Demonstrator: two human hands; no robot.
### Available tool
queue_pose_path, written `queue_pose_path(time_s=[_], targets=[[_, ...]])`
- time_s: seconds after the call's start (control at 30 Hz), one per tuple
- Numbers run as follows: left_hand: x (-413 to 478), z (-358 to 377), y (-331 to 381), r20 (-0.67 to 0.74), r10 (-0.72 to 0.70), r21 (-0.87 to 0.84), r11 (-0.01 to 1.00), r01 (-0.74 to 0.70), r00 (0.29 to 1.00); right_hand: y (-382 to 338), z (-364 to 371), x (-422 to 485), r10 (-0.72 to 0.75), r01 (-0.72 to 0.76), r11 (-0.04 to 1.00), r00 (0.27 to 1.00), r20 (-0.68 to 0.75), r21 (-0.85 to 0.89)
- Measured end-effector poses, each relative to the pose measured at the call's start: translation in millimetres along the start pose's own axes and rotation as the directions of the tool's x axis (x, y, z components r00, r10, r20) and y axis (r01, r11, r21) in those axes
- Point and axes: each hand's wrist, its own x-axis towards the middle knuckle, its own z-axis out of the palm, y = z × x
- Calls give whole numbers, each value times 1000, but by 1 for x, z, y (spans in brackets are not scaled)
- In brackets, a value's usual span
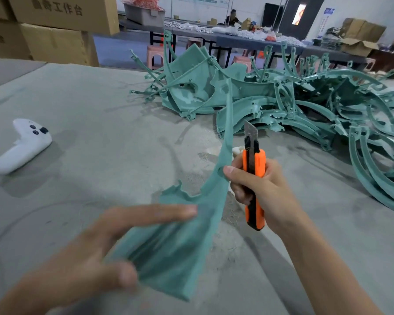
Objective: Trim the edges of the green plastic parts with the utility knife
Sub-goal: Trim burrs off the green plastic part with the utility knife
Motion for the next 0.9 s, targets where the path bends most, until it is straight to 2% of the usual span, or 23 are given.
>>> queue_pose_path(time_s=[0.07, 0.1, 0.17, 0.27, 0.33, 0.4, 0.5, 0.63, 0.73, 0.9], targets=[[5, -2, 2, -253, 10, 14, 1000, -7, 967, -1, 8, -3, 11, -12, 1000, 998, 64, 10], [11, 0, 0, -357, -3, 107, 993, 44, 934, -1, 15, -5, 17, -18, 1000, 995, 103, 10], [14, 7, -3, -441, -58, 270, 943, 194, 896, 3, 30, -7, 22, -28, 999, 986, 168, 34], [16, 16, -6, -402, -208, 249, 912, 325, 892, 9, 45, -9, 38, -55, 994, 984, 172, 95], [13, 14, -8, -468, -211, 276, 888, 369, 858, 10, 46, -8, 49, -60, 995, 989, 143, 76], [12, 10, -9, -538, -224, 261, 872, 414, 812, 11, 42, -7, 26, -24, 999, 995, 97, -28], [13, 7, -8, -580, -249, 188, 885, 425, 775, 17, 43, -8, -74, 90, 968, 995, 74, -233], [13, 9, -3, -576, -259, 154, 897, 414, 775, 24, 55, -15, -206, 266, 814, 964, 171, -517], [14, 7, 0, -577, -292, 59, 917, 395, 763, 24, 59, -18, -268, 338, 759, 941, 206, -556], [13, 8, -2, -546, -342, -61, 926, 371, 764, 22, 59, -21, -301, 366, 717, 930, 210, -593]])
